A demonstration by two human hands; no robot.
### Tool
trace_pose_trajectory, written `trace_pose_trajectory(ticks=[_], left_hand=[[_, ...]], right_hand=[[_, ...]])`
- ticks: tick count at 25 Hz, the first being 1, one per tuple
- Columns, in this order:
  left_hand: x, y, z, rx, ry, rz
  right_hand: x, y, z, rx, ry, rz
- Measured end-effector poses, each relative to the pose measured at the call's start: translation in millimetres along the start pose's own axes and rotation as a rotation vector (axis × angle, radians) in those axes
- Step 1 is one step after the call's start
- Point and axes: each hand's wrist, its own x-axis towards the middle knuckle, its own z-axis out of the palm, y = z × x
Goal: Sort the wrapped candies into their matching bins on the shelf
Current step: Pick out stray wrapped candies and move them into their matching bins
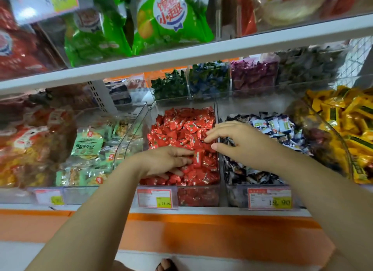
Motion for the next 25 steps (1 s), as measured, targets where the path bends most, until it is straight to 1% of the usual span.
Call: trace_pose_trajectory(ticks=[3, 6, 12, 15, 17, 20, 23, 25], left_hand=[[-0.8, -6.8, -8.9, -0.055, 0.059, 0.003], [0.3, -11.3, -14.5, -0.081, 0.070, -0.020], [-7.0, -14.9, -19.3, -0.049, 0.088, -0.016], [-18.2, -9.1, -19.3, 0.004, 0.038, -0.020], [-24.3, -2.5, -13.3, -0.006, -0.059, -0.040], [-22.5, 9.3, 6.4, 0.109, -0.213, -0.069], [-13.8, 20.5, 23.7, 0.189, -0.198, -0.108], [-7.8, 19.9, 24.2, 0.172, -0.204, -0.122]], right_hand=[[-0.1, -1.3, -0.6, 0.015, -0.008, 0.007], [-0.4, -2.5, -1.5, 0.029, -0.017, 0.018], [-0.8, -2.4, -1.5, 0.042, -0.022, 0.020], [-0.7, -2.1, -0.7, 0.040, -0.025, 0.024], [0.2, -2.0, 0.1, 0.030, -0.022, 0.022], [1.2, -3.1, 0.5, 0.025, -0.020, 0.015], [0.7, -2.6, 0.5, 0.027, -0.016, 0.015], [0.6, -1.6, 0.6, 0.028, -0.020, 0.015]])
